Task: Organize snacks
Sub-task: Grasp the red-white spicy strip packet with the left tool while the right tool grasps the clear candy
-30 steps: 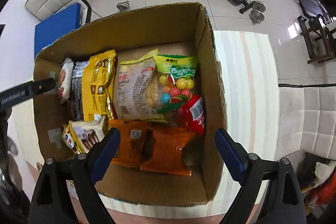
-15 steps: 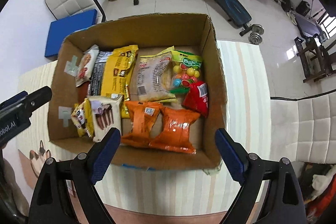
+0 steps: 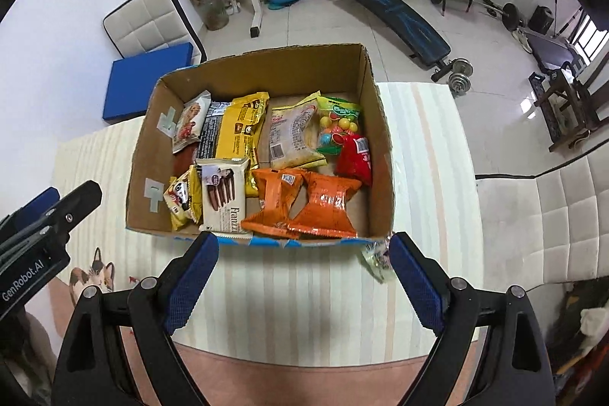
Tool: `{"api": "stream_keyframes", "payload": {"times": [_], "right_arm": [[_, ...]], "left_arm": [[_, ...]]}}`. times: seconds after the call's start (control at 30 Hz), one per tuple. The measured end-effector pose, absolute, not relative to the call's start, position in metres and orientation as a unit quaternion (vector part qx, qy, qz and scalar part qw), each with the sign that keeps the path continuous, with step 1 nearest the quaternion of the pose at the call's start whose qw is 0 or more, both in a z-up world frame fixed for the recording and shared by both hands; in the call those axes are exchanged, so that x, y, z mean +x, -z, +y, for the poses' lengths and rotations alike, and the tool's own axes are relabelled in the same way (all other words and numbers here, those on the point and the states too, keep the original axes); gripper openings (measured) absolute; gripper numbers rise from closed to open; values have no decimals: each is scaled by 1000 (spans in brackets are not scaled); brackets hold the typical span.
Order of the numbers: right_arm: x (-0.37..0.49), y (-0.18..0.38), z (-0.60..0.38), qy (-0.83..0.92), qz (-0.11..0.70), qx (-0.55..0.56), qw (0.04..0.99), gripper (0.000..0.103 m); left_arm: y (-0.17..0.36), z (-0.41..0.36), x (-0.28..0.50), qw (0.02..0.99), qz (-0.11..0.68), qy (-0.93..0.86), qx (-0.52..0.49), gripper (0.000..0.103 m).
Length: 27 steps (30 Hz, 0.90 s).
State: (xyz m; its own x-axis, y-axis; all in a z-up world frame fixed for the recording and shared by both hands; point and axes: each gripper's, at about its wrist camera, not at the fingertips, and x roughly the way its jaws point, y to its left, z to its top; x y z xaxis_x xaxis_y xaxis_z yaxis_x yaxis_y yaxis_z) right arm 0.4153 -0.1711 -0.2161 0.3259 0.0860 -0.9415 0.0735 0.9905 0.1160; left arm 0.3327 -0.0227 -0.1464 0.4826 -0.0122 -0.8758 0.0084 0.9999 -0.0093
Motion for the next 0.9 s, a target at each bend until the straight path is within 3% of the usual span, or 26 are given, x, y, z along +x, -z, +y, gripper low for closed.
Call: {"api": "stream_keyframes", "payload": {"times": [0.3,0.77,0.9], "right_arm": [[394,225,-189,-14,583,128,802,95],[406,398,-301,65,667,248,699,95],[413,421,-305,57,668,261,695,93]], "left_arm": [[160,-30,318,858,513,17,-18,79],[295,-60,319,793,608,-7,-32,79],[311,-65,315,784,619,-11,-31,79]]}}
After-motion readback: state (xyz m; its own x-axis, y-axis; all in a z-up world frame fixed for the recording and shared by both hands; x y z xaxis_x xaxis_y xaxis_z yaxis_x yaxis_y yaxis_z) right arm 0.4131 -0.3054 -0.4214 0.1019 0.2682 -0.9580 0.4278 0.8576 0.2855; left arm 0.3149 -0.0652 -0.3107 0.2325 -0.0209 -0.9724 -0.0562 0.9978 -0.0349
